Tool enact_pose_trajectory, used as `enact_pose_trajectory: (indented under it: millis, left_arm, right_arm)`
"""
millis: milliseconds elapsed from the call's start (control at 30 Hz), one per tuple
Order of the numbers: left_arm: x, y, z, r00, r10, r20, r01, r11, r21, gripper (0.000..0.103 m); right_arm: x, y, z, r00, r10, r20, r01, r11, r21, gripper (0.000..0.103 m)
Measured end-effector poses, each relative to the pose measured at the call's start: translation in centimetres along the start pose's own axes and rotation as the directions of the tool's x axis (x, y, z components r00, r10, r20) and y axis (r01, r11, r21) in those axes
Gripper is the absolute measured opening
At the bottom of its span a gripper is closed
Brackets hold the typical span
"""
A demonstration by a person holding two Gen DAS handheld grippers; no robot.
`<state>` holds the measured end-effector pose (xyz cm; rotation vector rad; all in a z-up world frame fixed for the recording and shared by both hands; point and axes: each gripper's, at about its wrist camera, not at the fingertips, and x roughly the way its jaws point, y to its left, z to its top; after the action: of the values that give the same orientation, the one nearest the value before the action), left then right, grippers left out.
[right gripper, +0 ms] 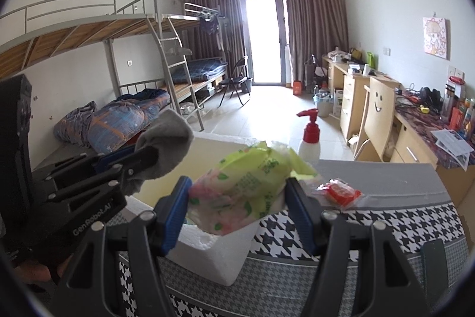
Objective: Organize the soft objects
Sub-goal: 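Carry the grey sock and floral bag over the white foam box, then open the left tool to drop the grey sock into the box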
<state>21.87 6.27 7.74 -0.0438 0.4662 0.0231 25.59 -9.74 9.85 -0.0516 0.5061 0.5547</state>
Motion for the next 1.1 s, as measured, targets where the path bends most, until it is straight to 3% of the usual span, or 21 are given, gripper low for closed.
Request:
enact_pose_trajectory:
  millis: [700,800,867,967,1100]
  left_arm:
    - [4.4,0.9,0.0,0.995,-0.006,-0.100,0.005,1.000,-0.013,0.020]
    - [4.6,1.4,-0.4,0.992,-0.018,-0.122,0.015,1.000,-0.018,0.035]
    - [4.4,1.5,-0.3,0.993,-0.007,-0.115,0.005,1.000,-0.017,0.054]
    - [3.5,2.0,-0.3,0.996,0.015,-0.084,-0.017,1.000,-0.022,0.072]
    - [2.3,2.9,-0.4,0.998,0.028,-0.053,-0.031,0.999,-0.040,0.087]
  right_arm:
    - [2.4,-0.4,0.4,0.999,-0.007,-0.039,0.007,1.000,-0.001,0.068]
    - [2.6,-0.4,0.5,0.999,-0.013,-0.044,0.013,1.000,0.004,0.068]
    - [2.6,-0.4,0.5,0.999,-0.017,-0.045,0.017,1.000,0.004,0.068]
    - [2.5,-0.3,0.6,0.999,-0.021,-0.042,0.021,1.000,0.006,0.068]
    - [2.6,-0.1,0.6,0.999,-0.024,-0.043,0.024,1.000,0.005,0.068]
